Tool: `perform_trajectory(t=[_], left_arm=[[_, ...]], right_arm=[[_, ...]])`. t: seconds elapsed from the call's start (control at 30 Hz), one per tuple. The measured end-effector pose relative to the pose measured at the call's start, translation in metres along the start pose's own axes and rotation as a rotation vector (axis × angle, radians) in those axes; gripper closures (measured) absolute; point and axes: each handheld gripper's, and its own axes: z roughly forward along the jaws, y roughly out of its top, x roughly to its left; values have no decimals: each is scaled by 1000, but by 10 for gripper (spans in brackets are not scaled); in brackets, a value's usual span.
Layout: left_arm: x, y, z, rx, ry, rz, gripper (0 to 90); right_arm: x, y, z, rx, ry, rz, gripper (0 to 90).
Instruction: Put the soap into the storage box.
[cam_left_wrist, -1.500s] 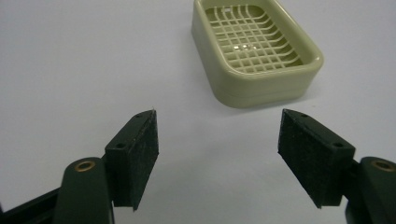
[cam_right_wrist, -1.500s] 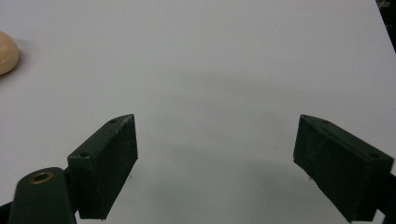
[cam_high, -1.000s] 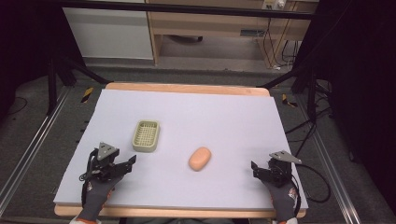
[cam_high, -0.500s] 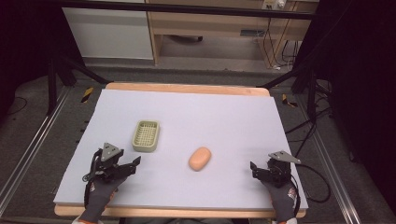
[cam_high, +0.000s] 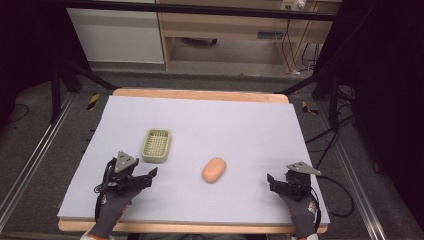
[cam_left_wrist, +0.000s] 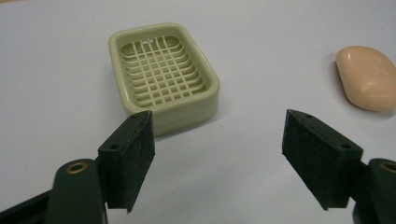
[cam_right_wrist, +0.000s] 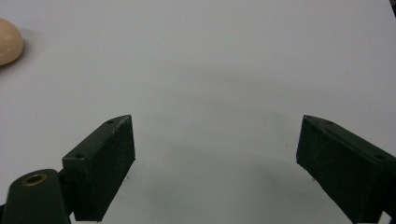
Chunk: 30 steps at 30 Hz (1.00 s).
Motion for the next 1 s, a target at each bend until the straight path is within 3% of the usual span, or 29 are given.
perform_trajectory(t=[0.53,1.0], left_arm=[[-19,6,7,7,-37,52,240],[-31,14,10,4,-65,75,225]], right_arm=[[0,0,1,6,-3,-4,116],[1,0,2,12,-6,2,112]])
